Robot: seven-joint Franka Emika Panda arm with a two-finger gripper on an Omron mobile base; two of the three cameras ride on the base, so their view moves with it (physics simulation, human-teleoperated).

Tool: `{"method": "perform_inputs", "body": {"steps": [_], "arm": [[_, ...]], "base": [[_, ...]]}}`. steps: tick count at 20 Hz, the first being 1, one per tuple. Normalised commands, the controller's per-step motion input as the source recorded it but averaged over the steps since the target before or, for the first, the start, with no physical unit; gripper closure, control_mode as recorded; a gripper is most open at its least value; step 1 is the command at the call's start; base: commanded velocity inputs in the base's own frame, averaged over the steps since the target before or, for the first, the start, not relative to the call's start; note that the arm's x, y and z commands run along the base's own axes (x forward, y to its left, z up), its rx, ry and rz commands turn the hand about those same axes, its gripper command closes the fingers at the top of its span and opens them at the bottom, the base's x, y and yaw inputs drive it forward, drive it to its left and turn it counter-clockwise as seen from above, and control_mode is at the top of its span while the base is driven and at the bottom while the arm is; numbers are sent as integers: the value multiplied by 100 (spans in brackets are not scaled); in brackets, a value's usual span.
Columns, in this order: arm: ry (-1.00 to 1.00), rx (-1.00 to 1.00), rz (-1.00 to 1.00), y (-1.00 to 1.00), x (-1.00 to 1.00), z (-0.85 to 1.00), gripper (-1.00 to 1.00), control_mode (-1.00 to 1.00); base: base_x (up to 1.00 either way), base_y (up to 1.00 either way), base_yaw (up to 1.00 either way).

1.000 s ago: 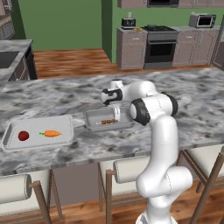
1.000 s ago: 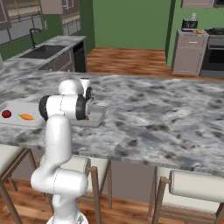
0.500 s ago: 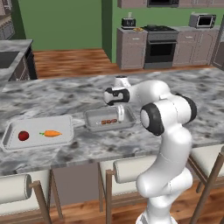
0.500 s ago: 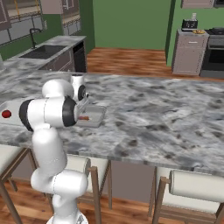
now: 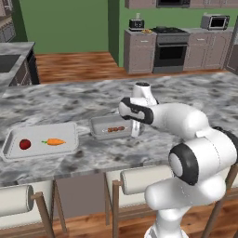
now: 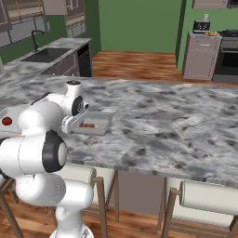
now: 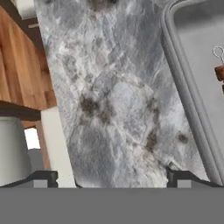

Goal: Place the cold items (carrot and tomato) from the fridge in one tupperware on the dining counter. Place the warm items (kebab skewer and hot dog) in the stove area in another tupperware.

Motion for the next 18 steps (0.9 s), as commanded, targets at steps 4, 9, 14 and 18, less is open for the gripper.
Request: {"method": "perform_inputs", "body": {"steps": [4, 9, 14, 18], "arm": [[0, 1, -14, 0, -100, 59, -100, -100], [0, 0, -13, 0, -100, 81, -100, -100], [0, 0, -13, -1, -99, 68, -100, -100], [0, 0, -13, -3, -100, 51, -100, -100]], "base": [[0, 0, 0], [0, 0, 0], [0, 0, 0], [0, 0, 0]]}}
